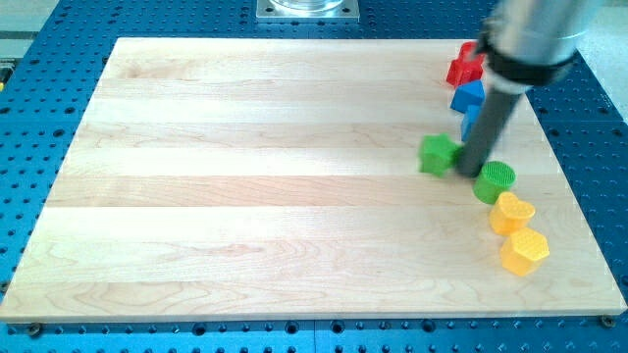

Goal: Move the blue cube close to the blue triangle

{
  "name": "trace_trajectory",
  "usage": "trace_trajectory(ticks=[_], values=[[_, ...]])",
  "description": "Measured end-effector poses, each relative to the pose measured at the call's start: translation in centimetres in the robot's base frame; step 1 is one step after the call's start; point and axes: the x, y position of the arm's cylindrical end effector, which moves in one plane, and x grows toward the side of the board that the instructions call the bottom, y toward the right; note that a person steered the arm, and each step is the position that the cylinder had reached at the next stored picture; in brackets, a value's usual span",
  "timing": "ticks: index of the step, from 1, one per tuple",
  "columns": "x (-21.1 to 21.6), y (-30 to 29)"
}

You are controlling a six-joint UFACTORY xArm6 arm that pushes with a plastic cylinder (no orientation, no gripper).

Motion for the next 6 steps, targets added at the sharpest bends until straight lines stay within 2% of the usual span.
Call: trace_trajectory(ticks=[1, 5, 6], values=[[4.1, -5.2], [-0.5, 3.0], [-1.8, 6.7]])
